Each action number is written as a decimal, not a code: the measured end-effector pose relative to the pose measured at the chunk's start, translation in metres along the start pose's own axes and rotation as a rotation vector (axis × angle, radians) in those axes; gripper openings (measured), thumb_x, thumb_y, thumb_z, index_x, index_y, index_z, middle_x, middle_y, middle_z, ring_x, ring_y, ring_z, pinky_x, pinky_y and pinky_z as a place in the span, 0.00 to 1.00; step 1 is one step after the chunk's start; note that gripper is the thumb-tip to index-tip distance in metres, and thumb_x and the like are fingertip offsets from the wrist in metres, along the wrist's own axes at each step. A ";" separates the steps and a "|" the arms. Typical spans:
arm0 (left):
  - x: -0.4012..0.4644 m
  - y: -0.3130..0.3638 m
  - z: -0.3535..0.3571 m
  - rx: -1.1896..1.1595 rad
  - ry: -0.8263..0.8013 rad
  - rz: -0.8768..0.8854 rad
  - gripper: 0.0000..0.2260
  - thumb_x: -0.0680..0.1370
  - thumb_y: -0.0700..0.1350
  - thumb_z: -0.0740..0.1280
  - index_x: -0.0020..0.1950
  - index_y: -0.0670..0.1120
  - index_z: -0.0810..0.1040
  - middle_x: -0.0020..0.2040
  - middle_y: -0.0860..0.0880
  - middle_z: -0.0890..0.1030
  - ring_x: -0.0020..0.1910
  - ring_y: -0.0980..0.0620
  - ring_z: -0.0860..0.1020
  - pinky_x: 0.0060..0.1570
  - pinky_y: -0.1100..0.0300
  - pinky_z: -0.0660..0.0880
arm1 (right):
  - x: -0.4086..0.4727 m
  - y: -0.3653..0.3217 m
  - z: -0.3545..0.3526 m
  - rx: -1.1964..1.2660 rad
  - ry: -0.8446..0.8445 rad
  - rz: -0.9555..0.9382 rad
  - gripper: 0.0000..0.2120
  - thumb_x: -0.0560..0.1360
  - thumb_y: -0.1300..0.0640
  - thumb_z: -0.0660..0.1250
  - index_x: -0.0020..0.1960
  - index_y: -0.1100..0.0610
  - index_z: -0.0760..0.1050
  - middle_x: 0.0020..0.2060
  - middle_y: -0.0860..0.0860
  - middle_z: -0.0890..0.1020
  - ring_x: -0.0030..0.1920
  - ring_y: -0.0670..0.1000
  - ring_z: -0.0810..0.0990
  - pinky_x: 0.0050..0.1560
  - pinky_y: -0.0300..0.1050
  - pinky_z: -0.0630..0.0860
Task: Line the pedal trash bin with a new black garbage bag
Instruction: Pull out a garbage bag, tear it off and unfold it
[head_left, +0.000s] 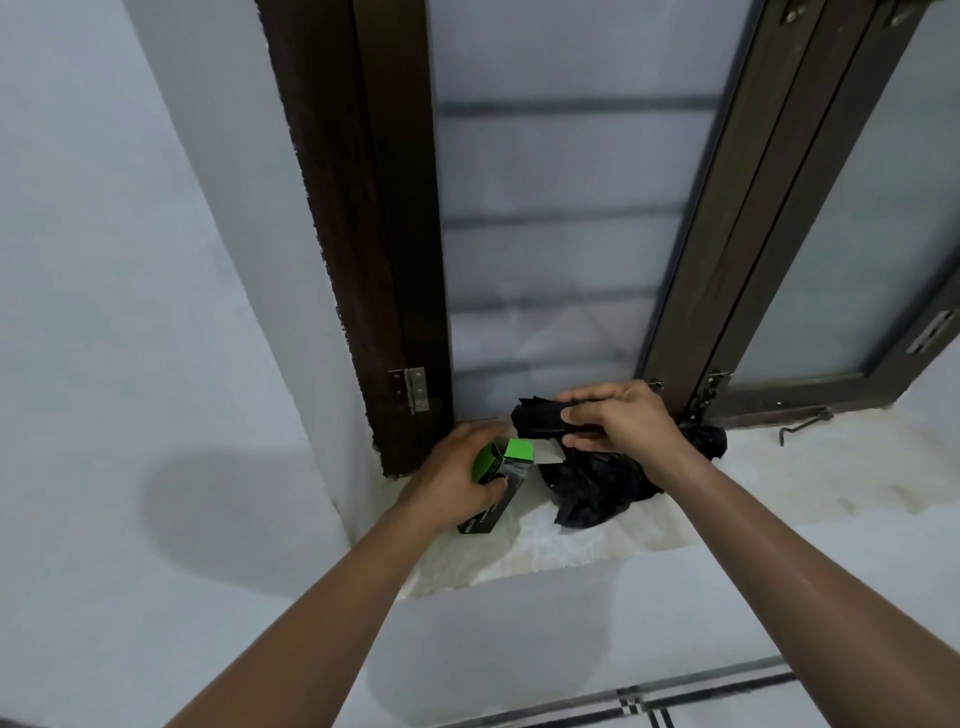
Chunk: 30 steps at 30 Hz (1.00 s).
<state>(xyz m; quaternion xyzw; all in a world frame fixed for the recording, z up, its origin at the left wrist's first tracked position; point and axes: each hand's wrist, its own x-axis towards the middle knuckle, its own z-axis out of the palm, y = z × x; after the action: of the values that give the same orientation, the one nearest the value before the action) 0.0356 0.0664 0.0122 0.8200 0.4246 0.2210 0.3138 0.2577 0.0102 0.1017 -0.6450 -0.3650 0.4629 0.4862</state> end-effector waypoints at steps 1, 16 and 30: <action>-0.002 -0.001 0.001 -0.006 0.012 -0.017 0.32 0.73 0.45 0.75 0.76 0.54 0.72 0.72 0.54 0.71 0.68 0.54 0.73 0.69 0.57 0.72 | 0.002 0.000 0.002 -0.018 -0.005 0.005 0.09 0.70 0.68 0.75 0.45 0.56 0.87 0.45 0.59 0.87 0.40 0.61 0.88 0.45 0.49 0.85; -0.007 0.016 0.000 -0.601 0.331 -0.496 0.11 0.70 0.43 0.80 0.51 0.51 0.88 0.49 0.52 0.87 0.46 0.56 0.84 0.45 0.60 0.78 | -0.006 -0.019 0.011 -0.241 -0.218 0.092 0.09 0.71 0.69 0.73 0.47 0.58 0.87 0.46 0.61 0.87 0.39 0.61 0.87 0.40 0.47 0.86; -0.037 0.017 -0.008 -0.588 0.173 -0.297 0.30 0.66 0.35 0.82 0.66 0.49 0.81 0.57 0.60 0.81 0.52 0.69 0.77 0.41 0.76 0.75 | -0.006 -0.023 0.053 -0.786 -0.426 -0.090 0.13 0.74 0.62 0.70 0.55 0.49 0.82 0.47 0.51 0.84 0.35 0.46 0.86 0.34 0.36 0.80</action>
<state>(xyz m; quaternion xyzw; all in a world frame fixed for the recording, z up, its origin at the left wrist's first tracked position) 0.0201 0.0299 0.0263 0.6019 0.4825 0.3546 0.5284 0.2044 0.0261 0.1204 -0.6547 -0.6327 0.3900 0.1378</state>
